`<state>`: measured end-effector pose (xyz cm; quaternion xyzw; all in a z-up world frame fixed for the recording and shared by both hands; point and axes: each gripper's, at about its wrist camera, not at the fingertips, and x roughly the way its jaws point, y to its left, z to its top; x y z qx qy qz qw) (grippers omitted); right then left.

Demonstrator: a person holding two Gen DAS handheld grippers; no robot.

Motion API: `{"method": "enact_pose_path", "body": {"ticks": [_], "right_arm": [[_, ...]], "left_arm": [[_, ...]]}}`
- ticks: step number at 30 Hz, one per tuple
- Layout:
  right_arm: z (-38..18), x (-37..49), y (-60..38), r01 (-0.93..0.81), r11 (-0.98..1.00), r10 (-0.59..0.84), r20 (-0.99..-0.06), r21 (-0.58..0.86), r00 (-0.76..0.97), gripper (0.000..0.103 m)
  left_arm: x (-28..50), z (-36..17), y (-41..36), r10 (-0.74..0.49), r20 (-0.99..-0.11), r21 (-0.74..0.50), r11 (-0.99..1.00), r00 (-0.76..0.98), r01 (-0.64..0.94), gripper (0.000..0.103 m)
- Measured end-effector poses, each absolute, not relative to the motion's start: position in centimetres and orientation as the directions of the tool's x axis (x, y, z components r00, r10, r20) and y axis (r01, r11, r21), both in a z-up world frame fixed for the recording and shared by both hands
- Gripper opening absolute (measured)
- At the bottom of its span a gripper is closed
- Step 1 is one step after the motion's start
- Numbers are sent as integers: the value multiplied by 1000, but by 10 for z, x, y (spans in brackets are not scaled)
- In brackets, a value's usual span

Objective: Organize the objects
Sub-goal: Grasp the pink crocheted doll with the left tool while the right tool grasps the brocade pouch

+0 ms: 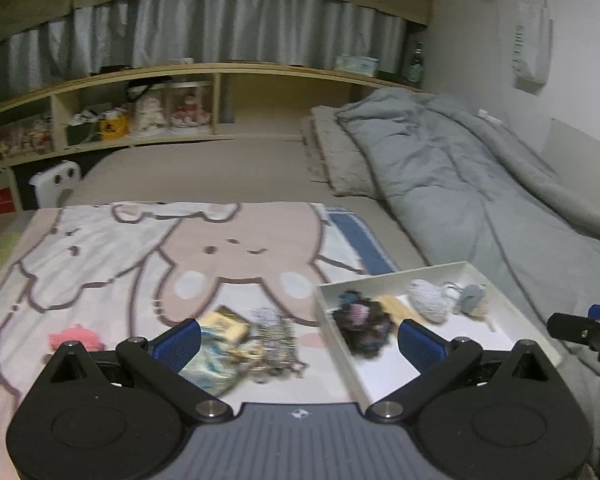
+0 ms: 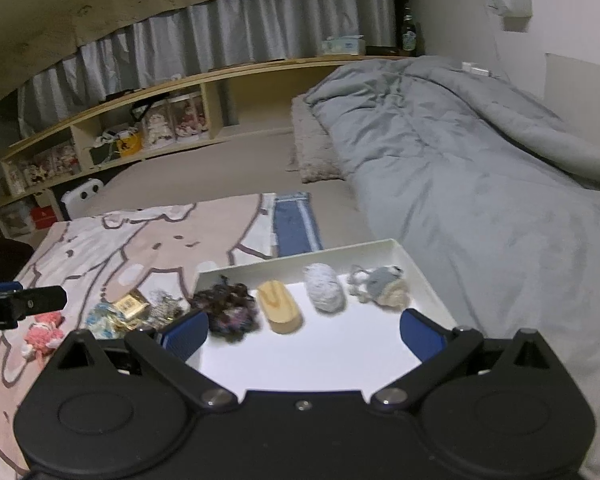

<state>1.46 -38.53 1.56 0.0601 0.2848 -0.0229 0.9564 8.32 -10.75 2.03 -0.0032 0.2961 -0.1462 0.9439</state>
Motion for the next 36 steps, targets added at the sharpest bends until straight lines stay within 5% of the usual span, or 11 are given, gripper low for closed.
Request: {"method": "enact_pose_path", "body": {"ticks": [22, 36], "right_arm": [[1, 68, -277, -104, 979, 182, -512, 177, 840, 103], [-35, 109, -210, -222, 967, 256, -482, 127, 838, 103]], "left_arm": [[102, 12, 8, -82, -532, -64, 996, 842, 57, 103], [143, -24, 72, 24, -597, -124, 985, 802, -122, 103]]}}
